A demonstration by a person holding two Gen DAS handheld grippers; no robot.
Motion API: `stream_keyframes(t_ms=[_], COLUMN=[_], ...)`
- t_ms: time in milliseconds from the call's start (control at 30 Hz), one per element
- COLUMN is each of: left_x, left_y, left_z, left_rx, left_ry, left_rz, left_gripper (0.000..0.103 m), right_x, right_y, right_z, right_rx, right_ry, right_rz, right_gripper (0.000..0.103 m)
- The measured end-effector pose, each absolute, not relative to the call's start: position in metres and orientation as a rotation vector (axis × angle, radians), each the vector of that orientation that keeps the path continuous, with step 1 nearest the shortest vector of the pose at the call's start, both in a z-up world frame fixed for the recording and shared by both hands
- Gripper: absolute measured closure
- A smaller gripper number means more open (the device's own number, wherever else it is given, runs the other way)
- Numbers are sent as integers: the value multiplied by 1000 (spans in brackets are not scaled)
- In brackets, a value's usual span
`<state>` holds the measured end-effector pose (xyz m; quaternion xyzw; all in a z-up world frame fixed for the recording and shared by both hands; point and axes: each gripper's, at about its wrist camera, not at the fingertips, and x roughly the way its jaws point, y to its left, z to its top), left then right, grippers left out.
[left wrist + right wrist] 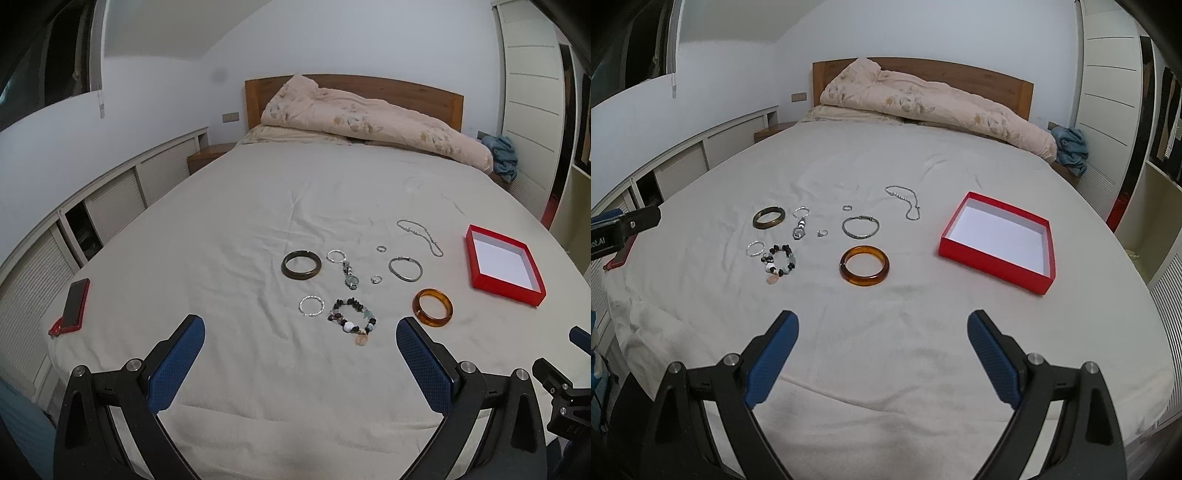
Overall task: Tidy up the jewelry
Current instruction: 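Move both tools toward the jewelry on the bed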
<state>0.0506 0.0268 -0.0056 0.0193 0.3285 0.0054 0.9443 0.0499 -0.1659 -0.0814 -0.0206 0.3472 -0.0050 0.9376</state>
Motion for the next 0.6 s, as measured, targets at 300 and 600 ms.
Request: stream_keyframes(t_ms=[300, 600], left_x=[56, 56], left_y=[25, 22], left_z=[-6, -6], left_rx=[60, 68], left_ry=[674, 673], left_rz=[5, -8], left_gripper=[1, 1], right_x=[54, 58], right_y=[-167, -166], right_z=[-84, -85], right_rx=[-36, -35], right_ry=[717, 720], right_rz=[-15, -3], right_gripper=[10, 10])
